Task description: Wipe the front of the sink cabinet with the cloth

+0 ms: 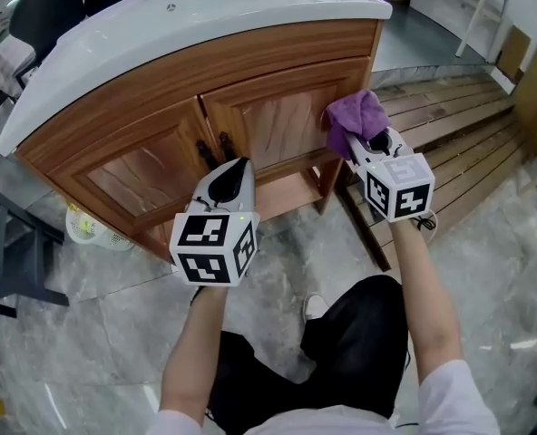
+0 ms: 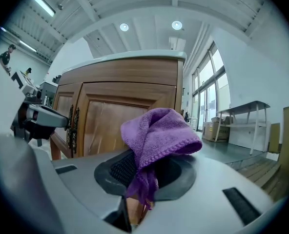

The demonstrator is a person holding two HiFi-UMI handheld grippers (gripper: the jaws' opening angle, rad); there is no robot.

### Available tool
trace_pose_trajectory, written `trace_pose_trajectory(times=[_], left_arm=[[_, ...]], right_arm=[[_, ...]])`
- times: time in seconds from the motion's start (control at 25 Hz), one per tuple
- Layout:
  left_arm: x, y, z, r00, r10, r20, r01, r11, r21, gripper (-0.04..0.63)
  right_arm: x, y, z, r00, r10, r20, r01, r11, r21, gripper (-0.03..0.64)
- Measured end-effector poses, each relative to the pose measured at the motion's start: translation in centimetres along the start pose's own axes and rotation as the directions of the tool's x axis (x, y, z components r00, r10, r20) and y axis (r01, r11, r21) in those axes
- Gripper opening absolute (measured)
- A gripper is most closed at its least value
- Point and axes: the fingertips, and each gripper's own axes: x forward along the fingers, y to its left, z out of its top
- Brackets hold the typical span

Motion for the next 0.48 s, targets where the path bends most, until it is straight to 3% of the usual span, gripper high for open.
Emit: trace_pose_trajectory(times=[0.24,0.48], left_arm=[[-0.2,0.0,-0.2,1.0,0.0,-0.01,0.0,1.0,0.006,0.005],[-1.5,0.8,0.2,1.0,0.019,0.002,-0.019,1.0,0.009,0.005]], right_arm=[[-0.8,0.9,0.5,1.0,0.01,0.016,-0.011,1.0,0.025,0.072],[-2.5,4.9,3.5,0.994,0.082,0.077,-0.084,0.996,0.019,0.072]])
